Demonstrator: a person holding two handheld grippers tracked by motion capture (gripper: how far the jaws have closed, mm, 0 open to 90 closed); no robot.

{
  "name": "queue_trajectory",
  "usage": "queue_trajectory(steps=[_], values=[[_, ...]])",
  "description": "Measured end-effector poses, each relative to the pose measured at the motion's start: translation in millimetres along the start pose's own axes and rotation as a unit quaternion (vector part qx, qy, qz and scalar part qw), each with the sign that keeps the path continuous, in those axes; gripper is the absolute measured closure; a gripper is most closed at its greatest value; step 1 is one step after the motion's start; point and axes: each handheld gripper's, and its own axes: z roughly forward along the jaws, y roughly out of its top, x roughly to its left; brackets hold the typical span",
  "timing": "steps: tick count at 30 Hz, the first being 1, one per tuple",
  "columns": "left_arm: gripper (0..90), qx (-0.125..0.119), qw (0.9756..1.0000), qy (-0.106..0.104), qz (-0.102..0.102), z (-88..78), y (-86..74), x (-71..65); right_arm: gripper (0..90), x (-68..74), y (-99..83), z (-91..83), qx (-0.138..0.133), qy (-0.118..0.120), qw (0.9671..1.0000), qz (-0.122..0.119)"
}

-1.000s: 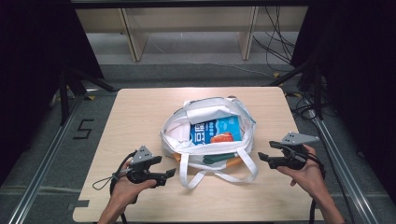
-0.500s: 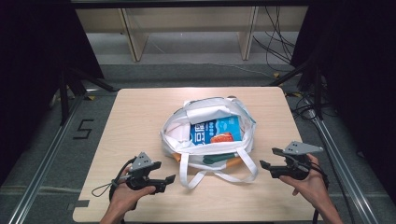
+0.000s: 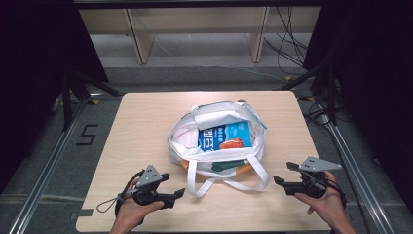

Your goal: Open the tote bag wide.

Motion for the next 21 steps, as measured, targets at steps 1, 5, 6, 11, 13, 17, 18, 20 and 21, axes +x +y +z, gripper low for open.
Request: queue_trajectory(steps=[1,5,6,11,13,17,18,20,21], values=[[21.4,-0.001,1.0,0.003,0.002,-0.5,-1.2,0.3,27.7,0.0,-1.2,0.1,-0.004,-0.001,1.0,-0.007],[21.4,-0.003,1.0,0.001,-0.005,-1.7,-7.2,-2.6,27.7,4.0,-5.8,-0.6,-0.001,0.006,1.0,-0.004],[21.4,0.001,1.0,0.002,-0.004,-2.2,-8.4,-3.4,27.7,5.6,-7.2,-0.8,0.002,0.006,1.0,0.002],[21.3,-0.001,1.0,0.005,-0.005,-2.7,-14.7,-6.2,27.7,6.5,-12.9,-0.5,-0.002,0.005,0.9999,-0.016],[21.3,-0.004,1.0,0.006,0.006,-3.8,-16.3,-6.8,27.0,9.5,-15.7,-1.3,-0.001,0.009,0.9999,-0.009],[20.9,-0.005,0.9999,0.01,0.001,-5.2,-21.1,-9.9,26.8,11.5,-21.9,-3.8,0.0,0.005,0.9998,-0.019],[20.9,-0.008,0.9999,0.009,-0.003,-4.9,-22.2,-10.5,26.7,12.8,-23.5,-3.7,-0.001,0.006,0.9998,-0.017],[20.9,-0.01,0.9999,0.008,-0.002,-5.7,-23.6,-11.1,26.7,15.0,-26.8,-4.6,0.003,0.015,0.9998,-0.014],[20.7,-0.011,0.9999,0.009,0.006,-6.0,-24.0,-10.4,26.7,14.7,-28.2,-5.2,0.002,0.014,0.9997,-0.019]])
